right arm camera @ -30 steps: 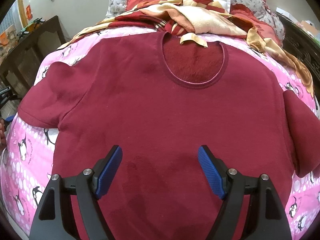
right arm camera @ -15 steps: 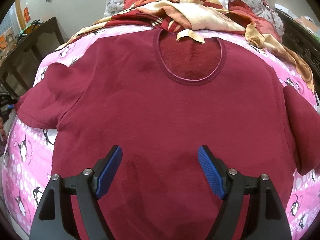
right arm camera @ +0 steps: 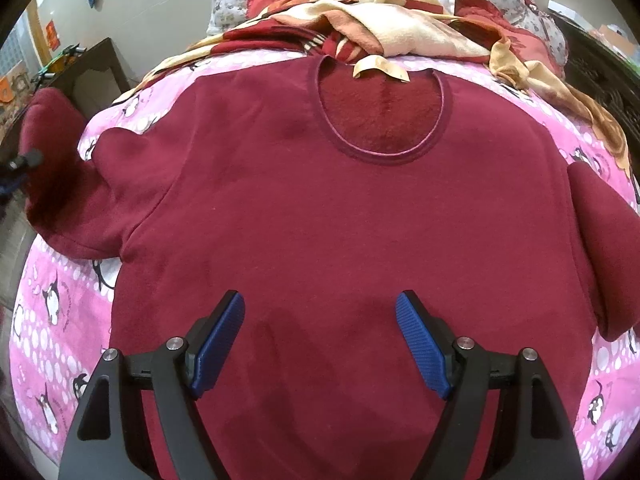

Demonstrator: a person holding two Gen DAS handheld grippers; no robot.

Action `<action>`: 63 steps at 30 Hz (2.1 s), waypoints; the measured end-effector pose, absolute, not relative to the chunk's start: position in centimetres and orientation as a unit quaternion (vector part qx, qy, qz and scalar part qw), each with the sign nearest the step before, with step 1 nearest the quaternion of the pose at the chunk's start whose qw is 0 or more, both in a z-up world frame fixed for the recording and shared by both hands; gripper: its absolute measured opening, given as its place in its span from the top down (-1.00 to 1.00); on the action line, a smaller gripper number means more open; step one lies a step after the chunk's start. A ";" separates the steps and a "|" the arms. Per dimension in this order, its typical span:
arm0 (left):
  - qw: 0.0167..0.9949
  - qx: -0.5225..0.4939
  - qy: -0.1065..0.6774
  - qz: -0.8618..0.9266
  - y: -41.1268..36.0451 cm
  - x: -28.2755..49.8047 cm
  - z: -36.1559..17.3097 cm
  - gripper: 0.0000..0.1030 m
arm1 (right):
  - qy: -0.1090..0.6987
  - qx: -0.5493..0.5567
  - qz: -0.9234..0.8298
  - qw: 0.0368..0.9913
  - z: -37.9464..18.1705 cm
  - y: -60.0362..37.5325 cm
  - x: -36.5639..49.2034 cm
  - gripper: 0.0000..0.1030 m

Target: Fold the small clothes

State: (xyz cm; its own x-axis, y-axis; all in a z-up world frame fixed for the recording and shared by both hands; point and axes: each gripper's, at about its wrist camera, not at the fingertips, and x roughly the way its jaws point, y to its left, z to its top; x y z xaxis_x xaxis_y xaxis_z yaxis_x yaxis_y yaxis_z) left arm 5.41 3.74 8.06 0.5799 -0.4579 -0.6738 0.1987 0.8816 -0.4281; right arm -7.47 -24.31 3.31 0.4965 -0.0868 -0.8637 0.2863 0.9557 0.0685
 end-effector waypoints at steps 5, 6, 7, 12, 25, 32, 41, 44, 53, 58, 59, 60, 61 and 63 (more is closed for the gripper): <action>0.857 -0.131 0.463 -0.186 0.4 5.3 3.8 0.79 | 0.487 0.110 -0.106 0.860 3.6 -24.6 -7.5 -0.85; 0.855 -0.128 0.467 -0.185 0.2 5.4 3.2 0.78 | 0.487 0.113 -0.103 0.860 3.6 -24.6 -7.5 -0.85; 0.854 -0.125 0.469 -0.187 0.0 5.4 2.9 0.69 | 0.485 0.118 -0.098 0.861 3.7 -24.6 -7.4 -0.85; 0.839 -0.142 0.469 -0.235 0.2 4.5 3.9 -0.31 | 0.477 0.143 -0.064 0.865 4.2 -24.1 -6.4 -0.85; 0.876 -0.102 0.441 -0.165 6.6 1.6 5.4 -0.42 | 0.445 0.175 0.039 0.877 5.5 -20.6 0.5 -0.79; 0.872 -0.116 0.451 -0.150 8.3 1.4 4.6 -0.42 | 0.458 0.135 0.069 0.876 4.0 -17.4 5.0 -0.36; 0.869 -0.130 0.457 -0.138 9.0 1.7 4.2 -0.42 | 0.440 0.172 0.083 0.878 5.1 -18.3 4.8 0.56; 0.869 -0.136 0.456 -0.136 9.0 1.7 4.3 -0.42 | 0.408 0.185 0.082 0.890 7.6 -20.0 3.0 0.61; 0.867 -0.129 0.457 -0.148 7.3 1.2 4.7 -0.42 | 0.408 0.183 0.078 0.891 10.3 -24.0 0.4 0.52; 0.868 -0.126 0.457 -0.148 7.4 0.8 4.7 -0.42 | 0.437 0.191 0.100 0.873 6.9 -20.8 2.7 0.00; 0.869 -0.125 0.457 -0.147 7.5 0.7 4.7 -0.42 | 0.446 0.185 0.101 0.870 6.2 -20.1 3.4 0.00; 0.868 -0.124 0.458 -0.145 7.7 0.6 4.6 -0.42 | 0.452 0.178 0.101 0.868 5.5 -19.4 3.8 0.00; 0.868 -0.125 0.459 -0.144 7.9 0.6 4.5 -0.42 | 0.457 0.172 0.102 0.867 4.9 -18.8 4.3 0.00; 0.867 -0.130 0.460 -0.142 8.4 0.6 4.4 -0.42 | 0.471 0.159 0.102 0.862 3.6 -17.7 5.7 0.00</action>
